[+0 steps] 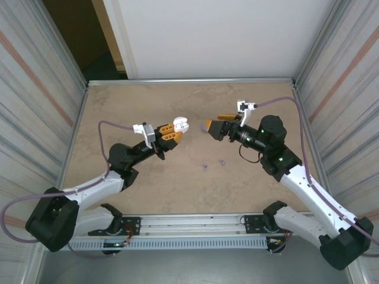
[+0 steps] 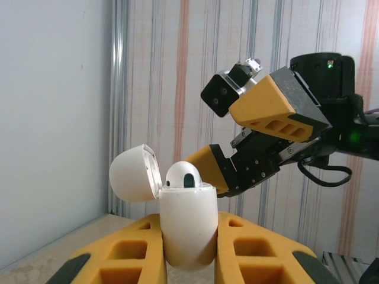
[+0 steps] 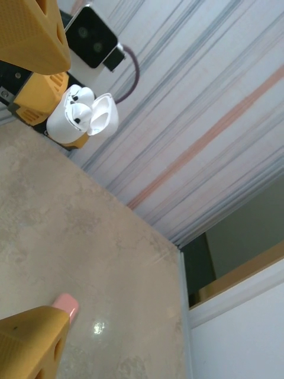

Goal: Insert the wireless bluetooth earbuds into the charging case

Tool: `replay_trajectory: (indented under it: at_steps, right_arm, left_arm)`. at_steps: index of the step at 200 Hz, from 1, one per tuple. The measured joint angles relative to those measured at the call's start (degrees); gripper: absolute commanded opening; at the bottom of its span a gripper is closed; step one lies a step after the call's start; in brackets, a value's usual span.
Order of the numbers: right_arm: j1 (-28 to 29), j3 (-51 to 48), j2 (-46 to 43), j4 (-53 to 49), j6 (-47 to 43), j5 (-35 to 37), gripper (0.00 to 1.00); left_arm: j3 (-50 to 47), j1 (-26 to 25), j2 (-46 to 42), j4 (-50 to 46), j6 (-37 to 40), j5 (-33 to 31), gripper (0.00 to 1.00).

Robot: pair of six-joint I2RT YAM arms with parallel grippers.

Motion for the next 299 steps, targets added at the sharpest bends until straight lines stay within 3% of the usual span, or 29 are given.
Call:
replay_trajectory:
  at_steps: [42, 99, 188, 299]
  right_arm:
    - [-4.11, -4.24, 0.04, 8.72, 4.87, -8.61, 0.99]
    - [-2.54, -4.92, 4.46, 17.77, 8.28, -15.93, 0.99]
    - [3.56, 0.52, 11.26, 19.23, 7.41, -19.34, 0.99]
    - [4.63, 2.69, 12.7, 19.74, 6.47, -20.87, 0.99]
  left_arm:
    - [0.5, 0.0, 2.56, 4.02, -2.45, 1.88, 0.0]
    - [2.73, -0.26, 5.62, 5.49, -4.66, 3.96, 0.0]
    - [4.85, -1.49, 7.91, 6.32, -5.9, 6.36, 0.0]
    - [5.31, -1.81, 9.22, 6.32, -6.12, 6.97, 0.0]
